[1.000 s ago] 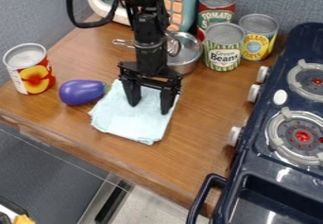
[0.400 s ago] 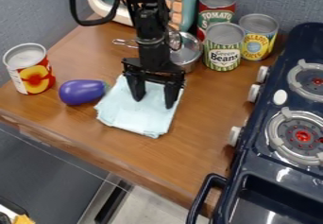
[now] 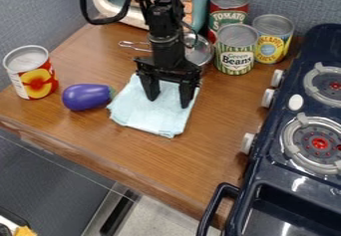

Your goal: Wipe the middle of the table with the white cloth

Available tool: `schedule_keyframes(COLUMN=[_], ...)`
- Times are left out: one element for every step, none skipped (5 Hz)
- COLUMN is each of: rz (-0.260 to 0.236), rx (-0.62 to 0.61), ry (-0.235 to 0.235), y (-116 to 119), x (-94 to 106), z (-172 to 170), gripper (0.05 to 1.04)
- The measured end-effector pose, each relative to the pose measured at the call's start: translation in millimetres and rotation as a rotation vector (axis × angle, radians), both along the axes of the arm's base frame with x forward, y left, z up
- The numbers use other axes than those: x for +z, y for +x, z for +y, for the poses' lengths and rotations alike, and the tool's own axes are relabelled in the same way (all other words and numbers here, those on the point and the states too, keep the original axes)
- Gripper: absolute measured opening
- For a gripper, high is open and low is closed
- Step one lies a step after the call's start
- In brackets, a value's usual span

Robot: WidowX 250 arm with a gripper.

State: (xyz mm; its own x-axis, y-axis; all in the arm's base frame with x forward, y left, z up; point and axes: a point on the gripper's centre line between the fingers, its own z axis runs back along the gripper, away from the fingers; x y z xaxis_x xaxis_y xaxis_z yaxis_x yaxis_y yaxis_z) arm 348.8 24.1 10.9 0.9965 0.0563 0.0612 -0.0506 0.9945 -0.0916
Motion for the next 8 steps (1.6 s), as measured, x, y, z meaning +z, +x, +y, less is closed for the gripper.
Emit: schedule_keyframes(rz=[0.0, 0.035, 0.033, 0.033, 0.028, 0.022, 0.02, -0.001], rx=[0.016, 0.046, 0.063, 0.072, 0.074, 0.07, 0.054, 0.038], ry=[0.022, 0.054, 0.044, 0.027, 0.023, 0.012, 0.016, 0.037], y=[-12, -45, -52, -52, -52, -50, -35, -19], x=[-3.5, -7.2, -8.8, -9.1, -8.5, -6.4, 2.2, 1.8], z=[-4, -5, -6, -3, -3, -3, -2, -7], gripper=[0.999, 0.999, 0.999, 0.999, 0.999, 0.999, 1.0, 1.001])
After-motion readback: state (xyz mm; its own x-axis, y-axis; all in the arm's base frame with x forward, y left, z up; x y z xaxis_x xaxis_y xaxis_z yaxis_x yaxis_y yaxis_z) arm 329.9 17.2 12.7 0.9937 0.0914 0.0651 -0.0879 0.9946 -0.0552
